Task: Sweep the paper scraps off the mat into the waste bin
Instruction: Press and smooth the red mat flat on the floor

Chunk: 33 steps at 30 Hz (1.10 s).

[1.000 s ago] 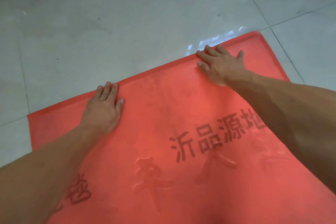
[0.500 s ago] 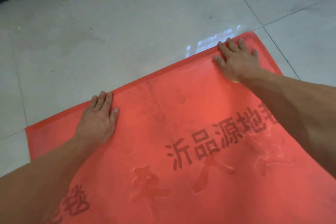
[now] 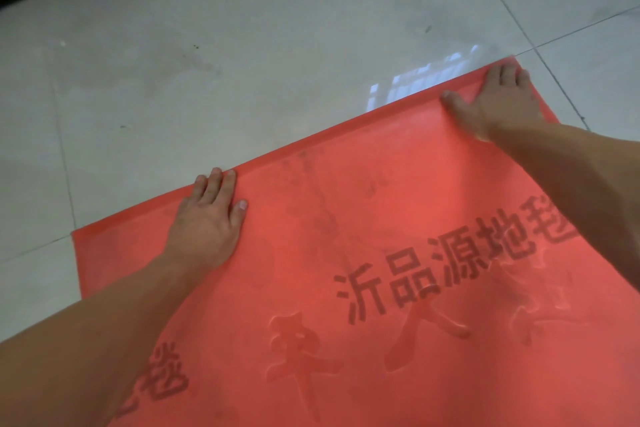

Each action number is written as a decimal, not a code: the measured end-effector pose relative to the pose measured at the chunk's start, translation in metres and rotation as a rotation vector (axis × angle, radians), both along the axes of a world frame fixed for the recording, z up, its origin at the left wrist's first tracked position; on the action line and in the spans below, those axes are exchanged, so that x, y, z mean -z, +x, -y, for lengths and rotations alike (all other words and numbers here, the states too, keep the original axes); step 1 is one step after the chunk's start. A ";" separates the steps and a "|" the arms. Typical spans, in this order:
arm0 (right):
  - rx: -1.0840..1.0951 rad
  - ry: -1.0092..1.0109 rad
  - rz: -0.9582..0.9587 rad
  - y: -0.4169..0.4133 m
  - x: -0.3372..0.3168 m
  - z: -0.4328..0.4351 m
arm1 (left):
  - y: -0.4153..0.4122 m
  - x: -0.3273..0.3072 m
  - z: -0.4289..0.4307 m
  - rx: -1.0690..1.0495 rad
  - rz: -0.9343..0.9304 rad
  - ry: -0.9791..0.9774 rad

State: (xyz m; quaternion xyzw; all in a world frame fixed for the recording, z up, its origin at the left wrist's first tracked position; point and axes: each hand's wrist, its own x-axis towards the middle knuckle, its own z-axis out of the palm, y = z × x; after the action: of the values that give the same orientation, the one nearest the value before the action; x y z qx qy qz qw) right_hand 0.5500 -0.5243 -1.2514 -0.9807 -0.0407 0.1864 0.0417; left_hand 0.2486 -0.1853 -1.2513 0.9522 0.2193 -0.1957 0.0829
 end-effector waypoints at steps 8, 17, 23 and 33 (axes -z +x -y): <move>0.015 -0.034 0.004 -0.020 -0.009 -0.017 | 0.003 0.001 0.000 0.005 -0.033 -0.004; -0.683 0.239 -0.045 -0.251 -0.018 -0.141 | 0.005 0.008 -0.008 0.051 -0.021 -0.001; -0.809 0.157 -0.040 -0.296 0.006 -0.155 | 0.003 0.017 -0.011 0.067 0.009 0.018; -0.479 -0.030 -0.014 -0.187 0.000 -0.032 | 0.005 -0.002 -0.001 0.008 -0.012 0.039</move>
State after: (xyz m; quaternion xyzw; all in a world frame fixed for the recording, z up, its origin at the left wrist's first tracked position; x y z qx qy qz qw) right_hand 0.3628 -0.4928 -1.2517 -0.9423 -0.2691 0.1983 -0.0180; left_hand 0.2537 -0.1845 -1.2497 0.9533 0.2198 -0.1976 0.0624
